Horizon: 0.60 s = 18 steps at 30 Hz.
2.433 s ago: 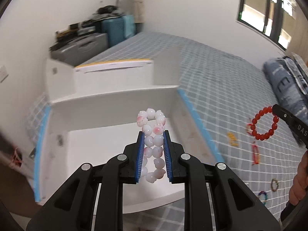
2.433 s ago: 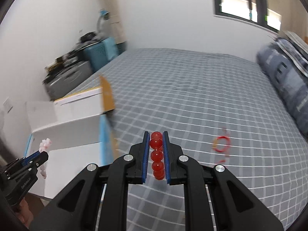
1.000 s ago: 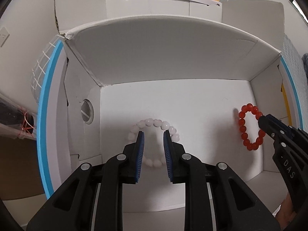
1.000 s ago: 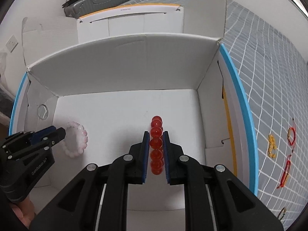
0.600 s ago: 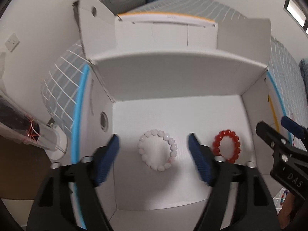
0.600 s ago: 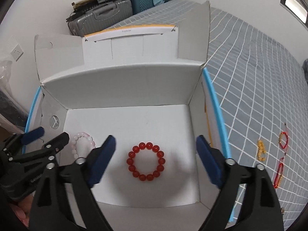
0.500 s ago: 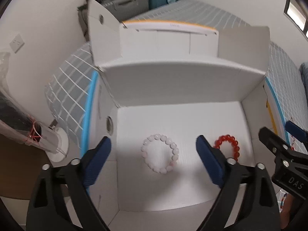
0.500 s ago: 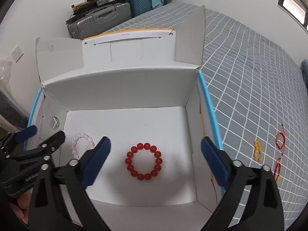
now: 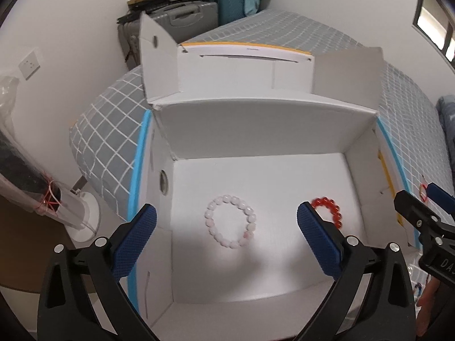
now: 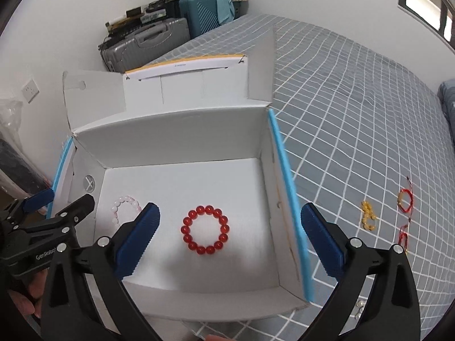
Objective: Organize jewelry
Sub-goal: 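Move both tools back over the remaining jewelry on the bed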
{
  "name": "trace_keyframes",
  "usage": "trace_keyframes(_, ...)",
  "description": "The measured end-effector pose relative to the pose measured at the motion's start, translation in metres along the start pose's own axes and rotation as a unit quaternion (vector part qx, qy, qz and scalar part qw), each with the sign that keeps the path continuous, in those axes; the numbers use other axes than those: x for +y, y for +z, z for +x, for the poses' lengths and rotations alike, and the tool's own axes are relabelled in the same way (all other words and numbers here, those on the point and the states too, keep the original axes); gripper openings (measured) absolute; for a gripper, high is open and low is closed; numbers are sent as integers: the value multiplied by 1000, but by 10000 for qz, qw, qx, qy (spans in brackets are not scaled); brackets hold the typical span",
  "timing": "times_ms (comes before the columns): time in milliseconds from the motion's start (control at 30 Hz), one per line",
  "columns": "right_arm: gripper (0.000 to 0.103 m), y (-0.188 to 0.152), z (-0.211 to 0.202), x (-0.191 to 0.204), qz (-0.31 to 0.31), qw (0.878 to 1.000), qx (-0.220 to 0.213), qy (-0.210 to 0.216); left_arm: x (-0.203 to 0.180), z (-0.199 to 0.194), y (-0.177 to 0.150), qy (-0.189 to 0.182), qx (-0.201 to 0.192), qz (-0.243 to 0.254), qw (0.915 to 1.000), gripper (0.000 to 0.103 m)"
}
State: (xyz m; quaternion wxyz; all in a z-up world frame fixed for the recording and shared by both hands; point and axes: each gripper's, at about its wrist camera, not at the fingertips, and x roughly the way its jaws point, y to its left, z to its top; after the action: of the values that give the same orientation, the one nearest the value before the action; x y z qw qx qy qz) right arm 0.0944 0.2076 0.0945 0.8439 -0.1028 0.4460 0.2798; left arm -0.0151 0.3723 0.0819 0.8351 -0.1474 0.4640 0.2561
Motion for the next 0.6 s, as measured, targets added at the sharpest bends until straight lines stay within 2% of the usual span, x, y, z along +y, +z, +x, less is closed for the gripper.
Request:
trace_keyframes(100,95,-12,-16,-23,200,9997,-121,29,-13,-9,-5,-118,-106,142,9998,97)
trace_keyframes(233,95,-29,-41,-63,402,9985,-344,-154,-38,-21,-14,-381,-221,297,9986,97)
trace_keyframes(367,95,-48,-66,-100,506,9963,-523,-467,-79,-40,-26,-701,-381,594,9950,97)
trace_keyframes(467,95,-67,-86,-130,621,9938,-627,-670,-113,-54,-34,-1091,-504,761,9898,97)
trace_keyframes(600,95,-93,-108,-169,779,9901,-701,-938,-172,-63,-46,-1289,-613,1177,9827,97)
